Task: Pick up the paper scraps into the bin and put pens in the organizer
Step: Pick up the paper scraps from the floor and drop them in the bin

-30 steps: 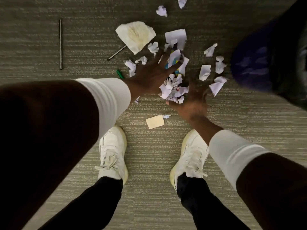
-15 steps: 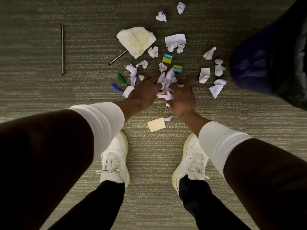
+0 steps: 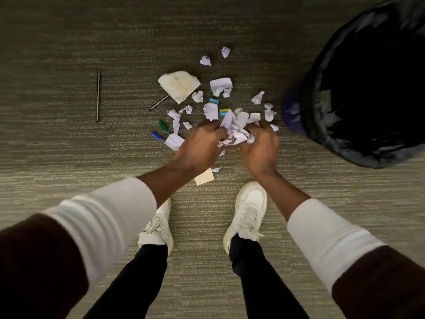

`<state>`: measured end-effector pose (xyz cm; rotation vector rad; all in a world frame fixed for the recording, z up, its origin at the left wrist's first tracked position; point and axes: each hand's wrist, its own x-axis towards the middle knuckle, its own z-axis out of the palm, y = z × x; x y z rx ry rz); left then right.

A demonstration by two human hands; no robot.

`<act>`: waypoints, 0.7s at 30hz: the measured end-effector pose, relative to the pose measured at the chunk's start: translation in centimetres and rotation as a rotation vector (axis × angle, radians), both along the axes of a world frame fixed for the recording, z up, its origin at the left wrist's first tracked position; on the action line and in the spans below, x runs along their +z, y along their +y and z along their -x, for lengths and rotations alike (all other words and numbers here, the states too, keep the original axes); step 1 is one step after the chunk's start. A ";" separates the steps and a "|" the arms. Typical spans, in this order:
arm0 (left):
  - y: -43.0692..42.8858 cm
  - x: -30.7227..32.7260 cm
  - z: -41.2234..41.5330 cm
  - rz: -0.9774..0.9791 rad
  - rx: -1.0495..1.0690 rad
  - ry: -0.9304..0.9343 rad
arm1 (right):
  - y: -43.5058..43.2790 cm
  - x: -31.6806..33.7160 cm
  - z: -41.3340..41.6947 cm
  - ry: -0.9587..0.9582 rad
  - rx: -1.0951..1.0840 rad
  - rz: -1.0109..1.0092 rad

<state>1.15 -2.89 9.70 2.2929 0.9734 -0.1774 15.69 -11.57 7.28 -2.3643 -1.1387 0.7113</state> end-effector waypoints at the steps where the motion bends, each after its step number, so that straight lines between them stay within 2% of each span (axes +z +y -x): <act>1: 0.2 1.5 -0.7 -0.020 -0.020 -0.015 | -0.1 1.5 -0.7 -0.010 -0.020 -0.022; 8: 0.8 11.7 -7.2 -0.111 -0.130 -0.151 | -1.2 11.4 -7.3 -0.097 -0.164 -0.162; 13: -0.6 17.2 -14.0 -0.160 -0.200 -0.285 | -2.6 15.7 -12.5 -0.199 -0.304 -0.249; 17: -1.8 17.3 -19.9 -0.133 -0.160 -0.229 | -4.1 16.0 -17.1 -0.153 -0.388 -0.163; 21: -3.1 15.2 -24.1 0.014 -0.114 -0.215 | -5.0 14.3 -19.8 0.088 -0.513 -0.018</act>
